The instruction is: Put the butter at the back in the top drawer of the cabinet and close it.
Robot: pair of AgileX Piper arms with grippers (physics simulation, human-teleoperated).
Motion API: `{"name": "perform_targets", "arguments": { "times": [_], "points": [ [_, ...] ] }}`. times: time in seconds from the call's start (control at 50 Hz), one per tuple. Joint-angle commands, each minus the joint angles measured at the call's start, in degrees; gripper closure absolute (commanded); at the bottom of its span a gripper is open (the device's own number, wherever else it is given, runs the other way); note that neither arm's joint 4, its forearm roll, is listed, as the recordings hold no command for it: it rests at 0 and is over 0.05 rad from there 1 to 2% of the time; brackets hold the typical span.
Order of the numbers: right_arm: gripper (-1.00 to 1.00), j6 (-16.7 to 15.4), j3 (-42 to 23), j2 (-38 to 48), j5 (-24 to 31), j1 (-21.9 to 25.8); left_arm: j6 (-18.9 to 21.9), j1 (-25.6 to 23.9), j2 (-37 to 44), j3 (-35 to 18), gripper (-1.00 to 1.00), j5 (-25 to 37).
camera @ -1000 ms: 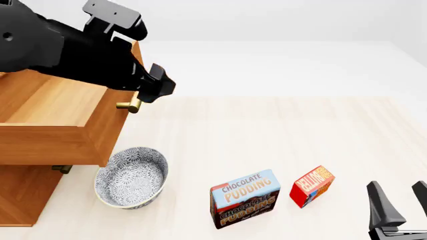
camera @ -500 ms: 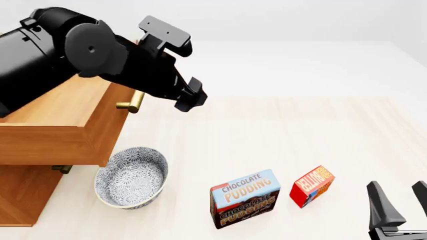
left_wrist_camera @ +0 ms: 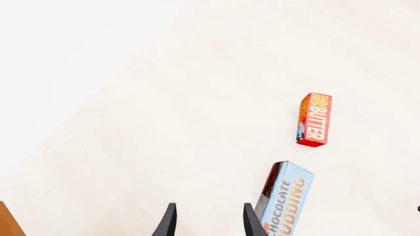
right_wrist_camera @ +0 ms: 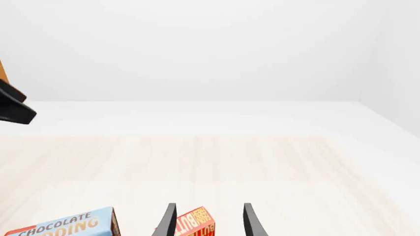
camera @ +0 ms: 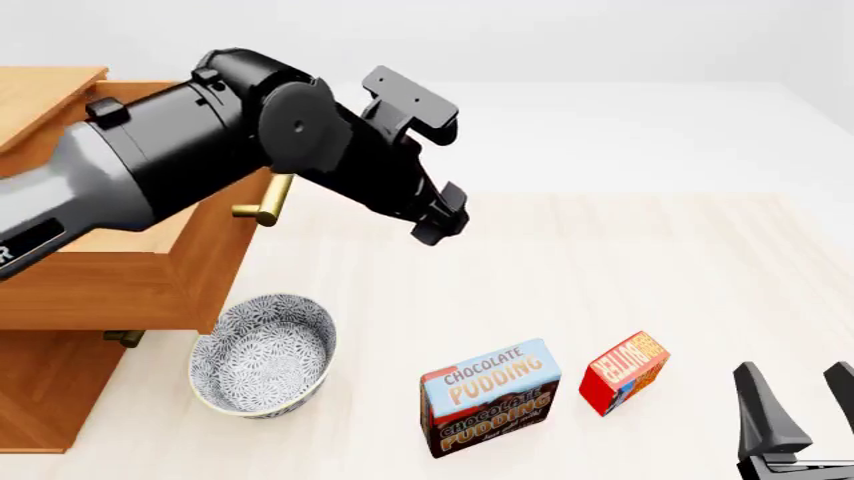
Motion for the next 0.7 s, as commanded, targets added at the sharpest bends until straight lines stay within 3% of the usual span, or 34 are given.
{"name": "perform_targets", "arguments": {
  "times": [0.02,0.7],
  "points": [
    [-1.00,0.00,0.00,0.00,0.00,0.00,-0.16,-1.85,3.39,-1.90,-1.00,-0.31],
    [-1.00,0.00,0.00,0.00,0.00,0.00,-1.07,-8.32,13.89,-10.86,-1.00,1.35]
  ]
}}
